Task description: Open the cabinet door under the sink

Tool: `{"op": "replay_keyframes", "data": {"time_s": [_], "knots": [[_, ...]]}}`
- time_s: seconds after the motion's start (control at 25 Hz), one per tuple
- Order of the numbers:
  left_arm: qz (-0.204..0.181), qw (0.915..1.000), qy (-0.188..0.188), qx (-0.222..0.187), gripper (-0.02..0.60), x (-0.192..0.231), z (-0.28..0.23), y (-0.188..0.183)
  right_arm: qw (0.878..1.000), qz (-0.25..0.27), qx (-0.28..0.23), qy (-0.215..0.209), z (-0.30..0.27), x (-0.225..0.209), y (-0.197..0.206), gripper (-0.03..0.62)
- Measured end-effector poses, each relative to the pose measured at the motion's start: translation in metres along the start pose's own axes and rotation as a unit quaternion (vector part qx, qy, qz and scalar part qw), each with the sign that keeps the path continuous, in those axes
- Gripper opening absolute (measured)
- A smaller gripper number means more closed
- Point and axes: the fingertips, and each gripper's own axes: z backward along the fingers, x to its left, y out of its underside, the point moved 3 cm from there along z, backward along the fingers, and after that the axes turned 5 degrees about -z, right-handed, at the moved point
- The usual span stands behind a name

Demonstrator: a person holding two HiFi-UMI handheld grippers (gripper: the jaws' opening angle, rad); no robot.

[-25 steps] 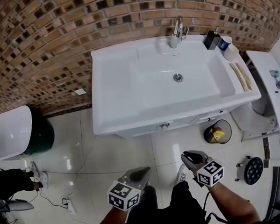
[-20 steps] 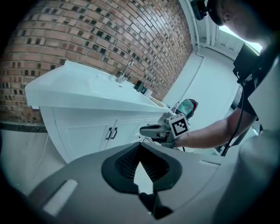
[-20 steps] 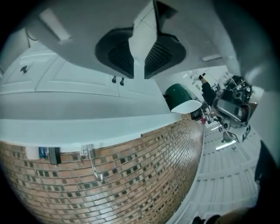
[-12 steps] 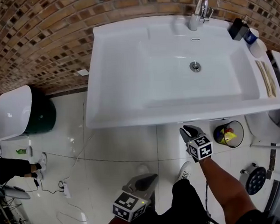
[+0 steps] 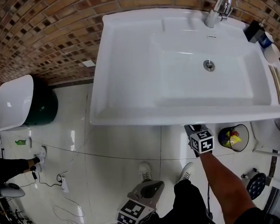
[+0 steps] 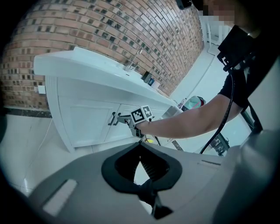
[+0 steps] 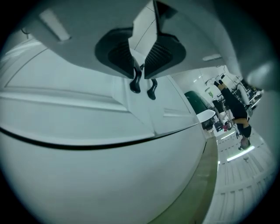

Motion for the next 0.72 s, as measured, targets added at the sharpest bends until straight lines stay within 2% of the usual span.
{"op": "replay_keyframes", "data": {"time_s": [0.24, 0.4, 0.72], "knots": [[0.003, 1.0000, -0.004, 0.008, 0.015, 0.008, 0.002, 0.004, 1.000, -0.009, 0.008, 0.017, -0.006, -0.006, -0.001, 0.043], [-0.002, 0.9999, -0.001, 0.012, 0.015, 0.013, 0.003, 0.013, 1.000, -0.012, 0.015, -0.002, -0.007, -0.001, -0.001, 0.040], [-0.003, 0.9994, 0.017, 0.029, 0.015, 0.004, 0.005, 0.021, 0.999, 0.014, 0.043, -0.024, 0.029, 0.022, 0.048, 0.035]]}}
